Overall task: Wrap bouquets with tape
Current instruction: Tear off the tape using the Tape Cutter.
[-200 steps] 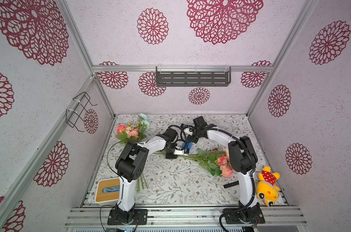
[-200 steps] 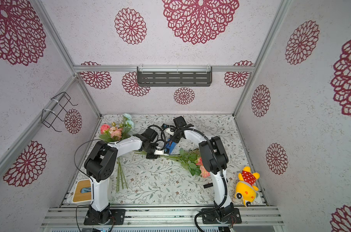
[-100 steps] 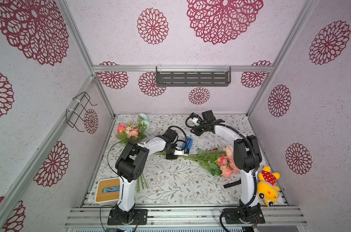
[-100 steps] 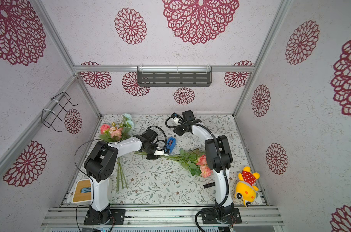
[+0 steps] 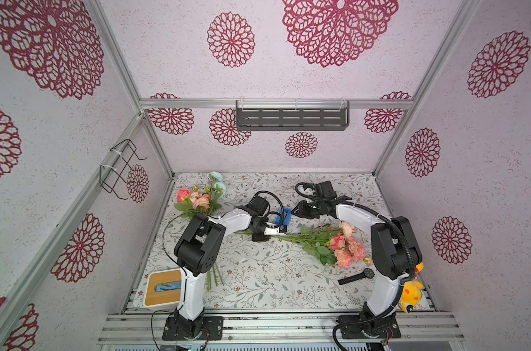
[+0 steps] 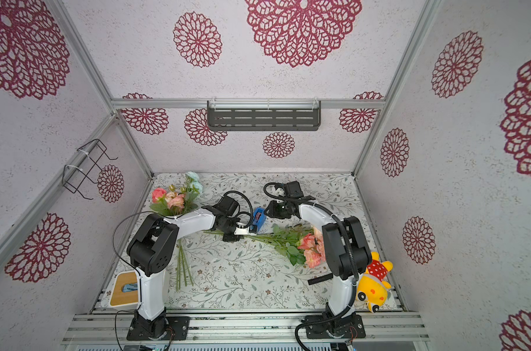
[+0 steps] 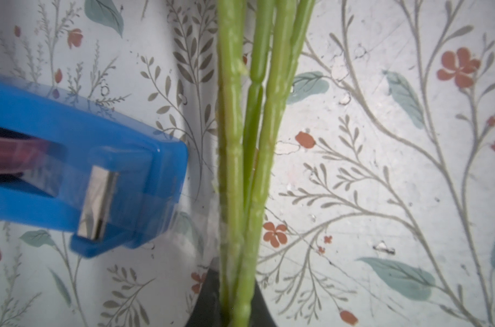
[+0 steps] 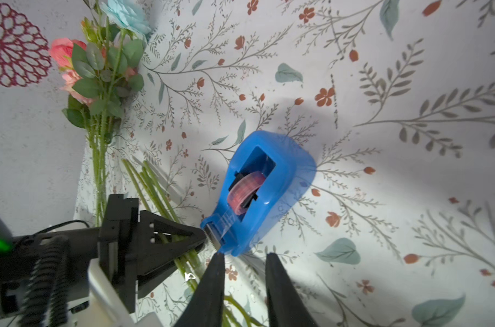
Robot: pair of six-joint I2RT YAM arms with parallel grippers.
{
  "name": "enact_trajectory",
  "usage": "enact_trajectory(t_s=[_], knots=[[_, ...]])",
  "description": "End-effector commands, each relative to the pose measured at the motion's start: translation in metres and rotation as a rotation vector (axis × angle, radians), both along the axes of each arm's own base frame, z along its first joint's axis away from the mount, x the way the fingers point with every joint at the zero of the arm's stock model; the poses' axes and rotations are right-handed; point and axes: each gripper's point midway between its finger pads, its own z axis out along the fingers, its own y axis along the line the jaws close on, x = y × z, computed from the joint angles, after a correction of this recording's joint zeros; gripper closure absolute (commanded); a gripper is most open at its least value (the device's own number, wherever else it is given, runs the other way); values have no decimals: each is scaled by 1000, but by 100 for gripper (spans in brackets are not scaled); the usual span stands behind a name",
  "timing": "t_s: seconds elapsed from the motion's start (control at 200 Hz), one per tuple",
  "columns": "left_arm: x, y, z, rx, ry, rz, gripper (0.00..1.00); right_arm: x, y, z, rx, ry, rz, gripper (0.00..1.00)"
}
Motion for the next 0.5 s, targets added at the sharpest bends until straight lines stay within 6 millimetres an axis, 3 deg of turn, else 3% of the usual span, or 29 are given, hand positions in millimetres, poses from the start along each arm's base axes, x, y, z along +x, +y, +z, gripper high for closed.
enact_trajectory(t_s=[0.0, 0.165, 0.495], knots=[[-17, 2, -13, 20, 39, -14, 100, -9, 22, 15, 98, 42, -40, 79], [-18, 3, -13, 20, 31, -13, 100, -27, 46, 4, 181, 107, -43, 81], [-18, 3, -12, 20, 16, -15, 100, -34, 73, -15, 262, 154, -46, 83]])
